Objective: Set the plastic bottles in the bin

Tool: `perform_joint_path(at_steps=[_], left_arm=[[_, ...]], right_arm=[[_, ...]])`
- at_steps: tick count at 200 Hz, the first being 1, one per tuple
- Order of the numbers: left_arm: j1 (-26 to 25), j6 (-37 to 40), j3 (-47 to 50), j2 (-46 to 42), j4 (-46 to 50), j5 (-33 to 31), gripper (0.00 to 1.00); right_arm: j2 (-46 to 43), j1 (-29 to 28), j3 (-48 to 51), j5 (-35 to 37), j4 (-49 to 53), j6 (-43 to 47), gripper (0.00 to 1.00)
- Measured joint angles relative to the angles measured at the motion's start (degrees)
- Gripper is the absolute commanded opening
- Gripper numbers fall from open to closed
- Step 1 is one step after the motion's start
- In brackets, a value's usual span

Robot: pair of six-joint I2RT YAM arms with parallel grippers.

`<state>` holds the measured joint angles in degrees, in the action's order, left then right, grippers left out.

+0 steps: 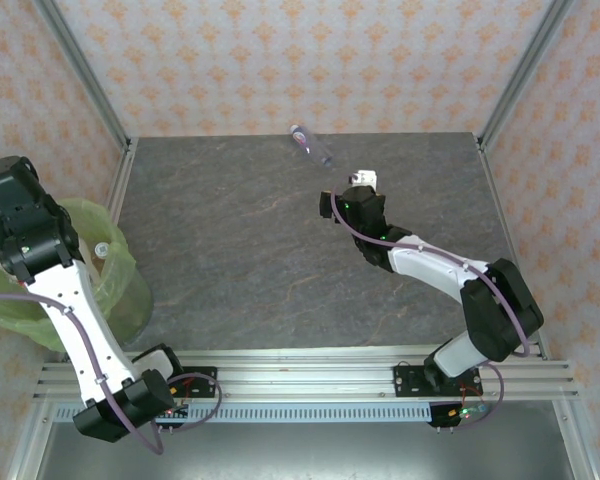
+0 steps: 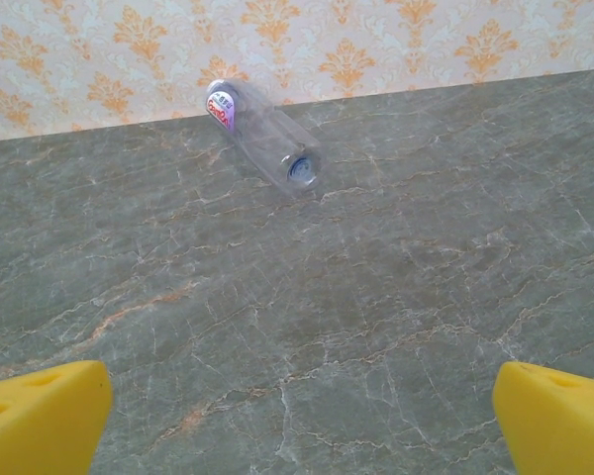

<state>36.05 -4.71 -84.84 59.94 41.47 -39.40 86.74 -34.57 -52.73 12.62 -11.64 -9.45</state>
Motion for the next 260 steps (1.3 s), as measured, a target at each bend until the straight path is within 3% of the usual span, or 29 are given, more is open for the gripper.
perform_joint_path(at_steps=[41,79,139,213,260], left_arm=[[0.00,-4.44,-5.88,-2.12,4.35,8.98,1.00],[0.00,-8.50,-7.08,-5.20,7.23,23.93,1.00],[-2.99,-13.60,-6.05,-7.65,8.68,46.40,0.99],[-13.94,-17.99,-1.49,-7.91,5.29,57.57,0.99],[-25.18,-19.56,4.07,-4.68,-0.28,58.95,1.00]], right_arm=[[0.00,0.00,0.00,0.02,0.11,0.02,0.99],[0.57,1.29,-0.83,-1.70,1.49,0.04,0.99],[10.99,7.93,-14.34,-11.76,7.87,6.25,0.99],[28.92,14.40,-37.20,-27.87,22.01,21.94,1.00],[48.15,19.30,-68.22,-36.57,38.73,31.91,0.99]])
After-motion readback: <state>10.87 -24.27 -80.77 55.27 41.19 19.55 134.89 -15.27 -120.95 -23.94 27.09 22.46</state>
